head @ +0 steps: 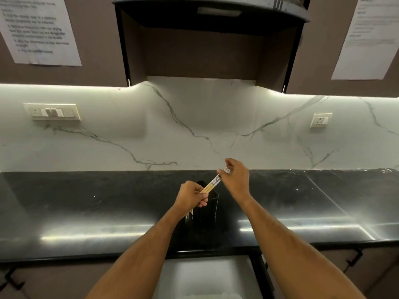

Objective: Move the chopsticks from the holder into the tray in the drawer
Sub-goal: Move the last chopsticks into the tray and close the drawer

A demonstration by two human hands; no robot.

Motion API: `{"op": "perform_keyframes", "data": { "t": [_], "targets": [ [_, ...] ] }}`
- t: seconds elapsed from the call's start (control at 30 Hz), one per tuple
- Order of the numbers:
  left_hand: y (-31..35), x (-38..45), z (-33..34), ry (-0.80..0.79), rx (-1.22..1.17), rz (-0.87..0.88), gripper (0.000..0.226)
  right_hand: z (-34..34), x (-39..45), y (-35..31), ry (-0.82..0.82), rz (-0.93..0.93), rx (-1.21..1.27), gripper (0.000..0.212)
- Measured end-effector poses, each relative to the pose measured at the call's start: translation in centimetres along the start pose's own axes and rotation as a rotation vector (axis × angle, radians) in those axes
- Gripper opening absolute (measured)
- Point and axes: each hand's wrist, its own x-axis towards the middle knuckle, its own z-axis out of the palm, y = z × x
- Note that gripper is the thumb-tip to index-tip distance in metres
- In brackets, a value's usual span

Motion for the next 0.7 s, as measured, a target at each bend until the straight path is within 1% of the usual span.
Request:
{"op": "perform_keyframes", "data": {
  "t": [0.07, 0.13, 0.17, 0.23, 0.27, 0.37, 0.43, 0.57, 0.63, 0.7],
  "targets": [
    [-1.1, -0.5, 0.5, -0.016, 0.135, -0.005, 0.007, 0.1, -1.7, 0.9, -0.083, -0.204, -0.206, 0.044],
    [-2.2, -1.3, 0.9, -0.040, 0.322, 0.024, 0.007, 0.4, -3.4, 1.8, -0.248, -0.419, -0.452, 0.038],
    [-2.7, -1.6, 1.2, -0.052, 0.432, 0.063, 0.008, 0.7, -4.2, 2.2, -0.336, -0.491, -0.546, 0.033],
    [-3.6, -2.2, 1.8, -0.072, 0.637, 0.137, 0.010, 1.4, -5.8, 3.1, -0.490, -0.541, -0.668, 0.013],
    [-4.0, -2.5, 2.1, -0.083, 0.706, 0.158, 0.013, 1.6, -6.5, 3.5, -0.554, -0.535, -0.711, 0.004],
    [-5.3, -3.4, 3.4, -0.150, 0.807, 0.163, 0.016, 2.4, -8.9, 5.0, -0.701, -0.423, -0.808, 0.009],
    [-6.3, -3.9, 4.4, -0.228, 0.856, 0.143, 0.017, 2.8, -10.4, 6.1, -0.759, -0.358, -0.855, 0.013],
    [-8.5, -4.6, 6.5, -0.402, 0.923, 0.045, 0.021, 3.4, -12.8, 8.0, -0.849, -0.283, -0.884, 0.015],
    [-10.4, -5.9, 7.5, -0.414, 0.952, 0.031, 0.019, 3.6, -14.4, 9.2, -0.875, -0.251, -0.879, 0.016],
    [-12.9, -7.9, 8.4, -0.361, 0.974, 0.074, 0.016, 3.5, -16.3, 10.5, -0.888, -0.207, -0.870, 0.015]
  ]
}}
